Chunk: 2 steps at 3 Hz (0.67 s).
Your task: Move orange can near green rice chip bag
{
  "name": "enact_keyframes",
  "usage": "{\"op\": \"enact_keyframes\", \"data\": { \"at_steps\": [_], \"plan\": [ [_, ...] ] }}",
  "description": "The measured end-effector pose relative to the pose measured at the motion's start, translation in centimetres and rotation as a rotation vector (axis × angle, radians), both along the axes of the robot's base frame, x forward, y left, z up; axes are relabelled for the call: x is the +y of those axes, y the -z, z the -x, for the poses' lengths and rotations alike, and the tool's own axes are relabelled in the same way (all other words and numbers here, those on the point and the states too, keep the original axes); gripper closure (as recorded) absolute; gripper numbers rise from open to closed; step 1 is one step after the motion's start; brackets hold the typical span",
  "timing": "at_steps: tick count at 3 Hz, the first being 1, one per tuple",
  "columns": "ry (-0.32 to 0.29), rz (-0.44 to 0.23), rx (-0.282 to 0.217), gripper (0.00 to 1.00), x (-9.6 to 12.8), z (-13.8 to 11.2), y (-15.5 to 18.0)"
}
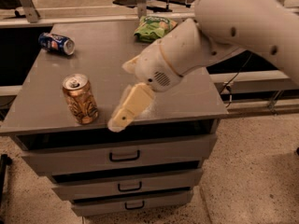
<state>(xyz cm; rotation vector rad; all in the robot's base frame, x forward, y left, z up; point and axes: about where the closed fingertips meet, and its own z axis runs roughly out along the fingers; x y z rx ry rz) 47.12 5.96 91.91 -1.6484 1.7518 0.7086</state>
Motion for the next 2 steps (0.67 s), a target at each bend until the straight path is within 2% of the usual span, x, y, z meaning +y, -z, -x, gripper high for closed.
{"op": "enact_keyframes", "data": {
  "at_steps": [1,2],
  "plan": [
    [-0.064,-0.105,0.024,0.0,4.7,-0.3,0.5],
    [-0.088,-0.179,0.039,0.0,7.1,-0.9,1.5]
  ]
}}
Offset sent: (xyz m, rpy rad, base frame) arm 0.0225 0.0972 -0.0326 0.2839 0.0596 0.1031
